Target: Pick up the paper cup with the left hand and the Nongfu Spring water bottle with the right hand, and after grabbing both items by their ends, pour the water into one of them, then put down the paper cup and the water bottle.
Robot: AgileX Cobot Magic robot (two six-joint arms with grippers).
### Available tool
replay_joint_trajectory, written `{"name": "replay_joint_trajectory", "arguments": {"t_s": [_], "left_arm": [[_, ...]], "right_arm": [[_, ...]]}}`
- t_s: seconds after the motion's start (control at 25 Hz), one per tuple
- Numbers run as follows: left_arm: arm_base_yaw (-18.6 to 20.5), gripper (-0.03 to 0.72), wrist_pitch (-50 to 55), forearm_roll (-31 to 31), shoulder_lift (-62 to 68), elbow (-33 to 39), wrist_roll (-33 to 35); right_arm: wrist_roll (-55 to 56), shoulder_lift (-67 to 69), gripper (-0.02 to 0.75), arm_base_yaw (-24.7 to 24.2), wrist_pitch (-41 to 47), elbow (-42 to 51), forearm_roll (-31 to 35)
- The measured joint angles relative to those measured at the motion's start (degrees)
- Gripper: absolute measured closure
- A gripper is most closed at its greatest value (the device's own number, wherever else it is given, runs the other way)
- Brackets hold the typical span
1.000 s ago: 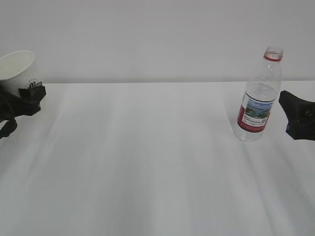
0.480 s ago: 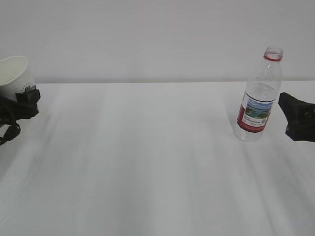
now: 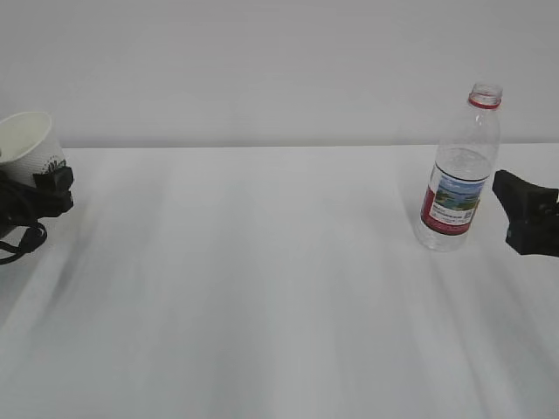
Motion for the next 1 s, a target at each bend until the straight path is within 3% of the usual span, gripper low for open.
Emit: {"name": "replay_joint_trajectory", "arguments": {"t_s": [1.0], "left_arm": [[0.0, 0.202, -1.16, -1.42, 7.01, -3.08, 0.22]], "right_arm": [[0.0, 0.0, 0.145, 0.0, 0.82, 0.0, 0.0]]}}
